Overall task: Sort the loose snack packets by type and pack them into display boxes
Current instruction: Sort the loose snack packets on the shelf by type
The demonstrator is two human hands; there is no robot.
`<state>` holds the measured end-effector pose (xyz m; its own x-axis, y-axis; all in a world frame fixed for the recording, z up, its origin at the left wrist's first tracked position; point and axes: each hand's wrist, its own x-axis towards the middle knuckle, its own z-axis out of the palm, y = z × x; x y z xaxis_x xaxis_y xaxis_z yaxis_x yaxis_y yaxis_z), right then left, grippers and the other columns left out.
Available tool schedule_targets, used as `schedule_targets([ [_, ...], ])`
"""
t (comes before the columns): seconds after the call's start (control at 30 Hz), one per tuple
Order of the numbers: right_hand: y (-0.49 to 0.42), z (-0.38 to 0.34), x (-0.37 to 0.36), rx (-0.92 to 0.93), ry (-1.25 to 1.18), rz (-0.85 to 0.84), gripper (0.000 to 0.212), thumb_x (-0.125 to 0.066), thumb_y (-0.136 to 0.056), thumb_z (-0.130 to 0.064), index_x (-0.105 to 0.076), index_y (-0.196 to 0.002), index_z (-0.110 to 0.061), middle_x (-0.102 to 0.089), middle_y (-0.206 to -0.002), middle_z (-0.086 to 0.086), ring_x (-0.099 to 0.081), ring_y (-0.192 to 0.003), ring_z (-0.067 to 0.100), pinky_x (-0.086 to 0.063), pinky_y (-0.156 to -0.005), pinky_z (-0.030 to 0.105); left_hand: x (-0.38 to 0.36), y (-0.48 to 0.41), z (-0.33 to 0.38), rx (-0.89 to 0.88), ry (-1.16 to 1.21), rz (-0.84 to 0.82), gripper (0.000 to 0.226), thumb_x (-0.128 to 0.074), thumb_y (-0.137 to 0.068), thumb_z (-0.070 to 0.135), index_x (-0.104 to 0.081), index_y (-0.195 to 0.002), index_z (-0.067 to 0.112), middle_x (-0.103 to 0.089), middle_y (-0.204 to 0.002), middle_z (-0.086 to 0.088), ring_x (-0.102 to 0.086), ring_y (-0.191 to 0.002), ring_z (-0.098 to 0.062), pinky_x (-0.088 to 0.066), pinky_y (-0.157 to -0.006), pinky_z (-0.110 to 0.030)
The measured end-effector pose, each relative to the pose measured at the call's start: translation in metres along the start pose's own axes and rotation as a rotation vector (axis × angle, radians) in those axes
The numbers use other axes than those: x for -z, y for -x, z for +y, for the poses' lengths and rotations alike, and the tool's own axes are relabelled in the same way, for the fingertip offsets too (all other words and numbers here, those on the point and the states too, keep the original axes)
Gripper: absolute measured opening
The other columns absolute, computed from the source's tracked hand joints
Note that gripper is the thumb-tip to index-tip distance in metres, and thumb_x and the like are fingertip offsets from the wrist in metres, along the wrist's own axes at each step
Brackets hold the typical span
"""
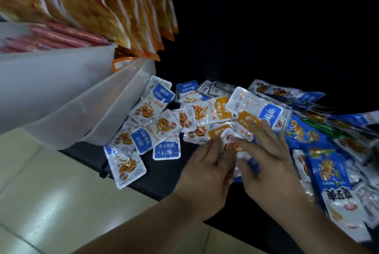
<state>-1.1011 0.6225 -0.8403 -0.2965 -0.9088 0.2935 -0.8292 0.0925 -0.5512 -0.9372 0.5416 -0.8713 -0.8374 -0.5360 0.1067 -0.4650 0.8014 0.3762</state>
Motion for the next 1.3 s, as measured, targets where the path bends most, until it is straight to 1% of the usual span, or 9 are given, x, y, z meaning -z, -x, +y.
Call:
schedule_targets([
  [0.13,-0.007,-0.009,-0.016,-0.098,-0.105,-0.116,0.059,-0.041,-0.089,-0.029,-0.057,-0.145,-0.024,-0.044,-0.159,-0.002,-0.025,-0.156,0.021,-0.018,-0.124,0.061,0.024,-0.027,-0.002,-0.107,0.266,-0.019,0.050,-0.051,-0.092,0.014,-0.060,-0.141,0.013,-0.054,-0.146,-0.007,-0.050,-0.135,-0.024,-0.043,-0.111,-0.041],
  [0.23,-0.008,0.011,-0.020,-0.066,0.047,-0.165,0.058,-0.062,-0.093,-0.044,-0.055,-0.147,-0.025,-0.039,-0.162,-0.008,-0.022,-0.156,0.014,-0.015,-0.122,0.067,0.049,-0.026,-0.035,0.057,-0.041,0.092,0.048,-0.052,-0.091,0.022,-0.060,-0.139,0.022,-0.049,-0.154,-0.005,-0.042,-0.143,-0.027,-0.036,-0.117,-0.054],
  [0.4,-0.018,0.002,-0.016,-0.057,0.223,-0.215,0.077,-0.088,-0.076,-0.033,-0.055,-0.145,-0.028,-0.048,-0.151,-0.005,-0.033,-0.149,0.023,-0.028,-0.112,0.075,0.058,0.002,-0.089,0.327,-0.278,-0.126,0.060,-0.039,-0.097,0.056,-0.039,-0.154,0.037,-0.026,-0.169,-0.001,-0.022,-0.155,-0.036,-0.028,-0.118,-0.065],
  [0.67,-0.056,-0.025,-0.002,-0.245,0.362,-0.514,0.072,-0.073,-0.083,-0.054,-0.040,-0.147,-0.044,-0.022,-0.148,-0.019,-0.004,-0.145,0.016,-0.042,-0.110,0.053,0.063,0.014,-0.102,0.192,-0.255,0.145,0.044,-0.063,-0.093,0.020,-0.064,-0.137,0.022,-0.048,-0.156,-0.009,-0.037,-0.149,-0.036,-0.035,-0.116,-0.064],
  [0.87,-0.061,-0.023,-0.002,-0.261,0.344,-0.546,0.071,-0.079,-0.079,-0.054,-0.050,-0.142,-0.039,-0.020,-0.144,-0.016,-0.001,-0.144,0.017,-0.043,-0.108,0.058,0.055,-0.052,-0.073,0.205,-0.086,-0.098,0.081,-0.059,-0.095,0.046,-0.019,-0.163,0.029,-0.007,-0.173,-0.005,-0.002,-0.160,-0.027,-0.012,-0.128,-0.053],
  [0.93,-0.059,-0.020,-0.003,-0.250,0.332,-0.539,0.071,-0.080,-0.080,-0.052,-0.051,-0.143,-0.036,-0.009,-0.156,-0.016,0.010,-0.151,0.017,-0.035,-0.115,0.062,0.053,-0.071,-0.072,0.254,-0.162,-0.167,0.078,-0.055,-0.096,0.053,-0.021,-0.163,0.028,-0.015,-0.172,-0.007,-0.011,-0.159,-0.029,-0.013,-0.127,-0.056],
  [1.07,-0.053,-0.013,0.000,-0.214,0.311,-0.546,0.078,-0.075,-0.085,-0.054,-0.037,-0.151,-0.035,0.001,-0.168,-0.020,0.023,-0.155,0.018,-0.027,-0.122,0.057,0.047,-0.070,-0.056,0.184,-0.387,-0.053,0.048,-0.047,-0.100,0.051,-0.060,-0.132,0.018,-0.065,-0.133,-0.007,-0.060,-0.122,-0.029,-0.043,-0.109,-0.049],
  [1.2,-0.051,-0.006,0.007,-0.181,0.282,-0.512,0.081,-0.075,-0.085,-0.054,-0.032,-0.152,-0.034,-0.017,-0.165,-0.018,0.011,-0.158,0.018,-0.027,-0.123,0.039,0.048,-0.054,-0.054,0.101,-0.330,0.049,0.023,-0.068,-0.087,0.017,-0.069,-0.108,0.009,-0.074,-0.085,-0.008,-0.071,-0.076,-0.026,-0.058,-0.076,-0.038],
  [1.3,-0.050,-0.004,0.010,-0.172,0.300,-0.534,0.080,-0.071,-0.088,-0.056,-0.030,-0.154,-0.036,-0.016,-0.165,-0.020,0.012,-0.158,0.016,-0.029,-0.121,0.035,0.068,-0.054,-0.056,0.205,-0.185,0.200,0.014,-0.072,-0.079,-0.002,-0.066,-0.089,0.007,-0.066,-0.061,-0.007,-0.063,-0.048,-0.022,-0.047,-0.051,-0.025],
])
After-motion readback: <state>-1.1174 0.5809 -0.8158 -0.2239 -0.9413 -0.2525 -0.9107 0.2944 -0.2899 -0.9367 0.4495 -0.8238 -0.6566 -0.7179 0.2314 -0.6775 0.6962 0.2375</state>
